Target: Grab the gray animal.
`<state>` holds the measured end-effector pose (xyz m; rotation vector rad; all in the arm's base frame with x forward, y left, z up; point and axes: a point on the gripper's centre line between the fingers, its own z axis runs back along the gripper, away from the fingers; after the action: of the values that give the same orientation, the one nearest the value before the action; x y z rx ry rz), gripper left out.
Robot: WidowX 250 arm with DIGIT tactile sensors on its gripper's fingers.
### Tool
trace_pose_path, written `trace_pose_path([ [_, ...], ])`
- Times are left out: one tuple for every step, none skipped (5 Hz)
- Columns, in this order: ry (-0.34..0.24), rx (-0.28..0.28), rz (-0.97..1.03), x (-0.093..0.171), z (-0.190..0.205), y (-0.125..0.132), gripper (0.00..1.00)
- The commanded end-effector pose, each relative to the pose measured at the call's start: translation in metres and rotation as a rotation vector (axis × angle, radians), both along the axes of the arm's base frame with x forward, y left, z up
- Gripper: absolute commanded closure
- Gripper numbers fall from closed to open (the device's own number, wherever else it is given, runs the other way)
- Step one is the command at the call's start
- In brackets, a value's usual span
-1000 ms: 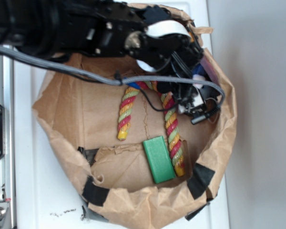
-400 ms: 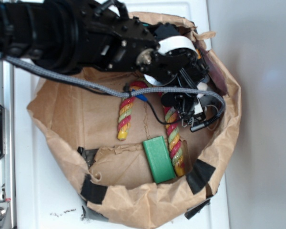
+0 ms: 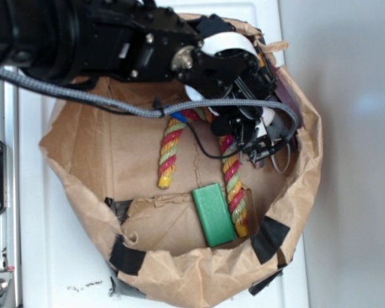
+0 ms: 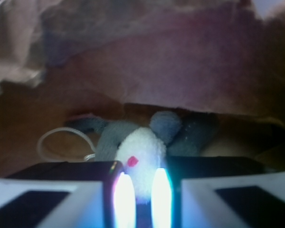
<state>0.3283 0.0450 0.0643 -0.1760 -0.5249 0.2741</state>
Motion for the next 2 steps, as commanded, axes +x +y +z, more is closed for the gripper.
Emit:
trace_pose_path([
  [-0.057, 0.013, -0.025, -0.0015, 0.0274, 0.0116, 1.0],
  [-0.044, 0.013, -0.045, -0.0024, 0.0269, 0.015, 0.0],
])
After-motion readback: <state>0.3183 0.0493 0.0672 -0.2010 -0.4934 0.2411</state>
